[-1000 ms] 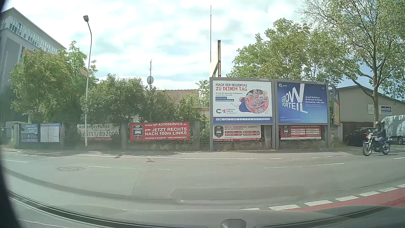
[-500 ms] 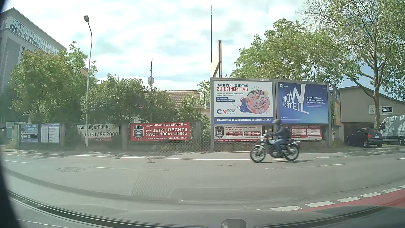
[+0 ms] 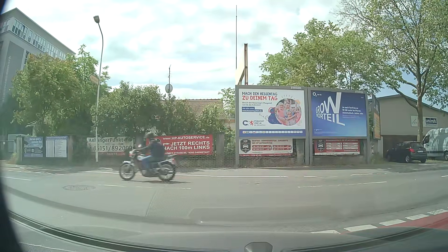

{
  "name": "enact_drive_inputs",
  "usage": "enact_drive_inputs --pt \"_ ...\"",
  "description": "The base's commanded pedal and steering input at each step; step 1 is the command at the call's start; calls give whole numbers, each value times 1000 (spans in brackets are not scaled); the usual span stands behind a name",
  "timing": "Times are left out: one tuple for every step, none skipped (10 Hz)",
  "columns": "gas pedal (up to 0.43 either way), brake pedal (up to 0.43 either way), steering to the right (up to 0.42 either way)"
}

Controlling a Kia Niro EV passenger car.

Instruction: Follow the waypoints while adhering to traffic rules and regulations

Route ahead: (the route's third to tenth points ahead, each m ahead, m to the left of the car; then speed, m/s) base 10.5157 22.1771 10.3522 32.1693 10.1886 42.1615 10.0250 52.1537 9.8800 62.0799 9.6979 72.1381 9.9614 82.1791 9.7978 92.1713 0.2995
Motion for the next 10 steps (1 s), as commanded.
enact_drive_inputs --pt "0 274 -232" --pt "0 274 -233" --pt "0 274 -233" --pt "0 268 -233" --pt "0 24 -234" --pt "0 30 -235" --pt "0 24 -236" --pt "8 24 -236" --pt "79 30 -236" --pt "98 30 -236"
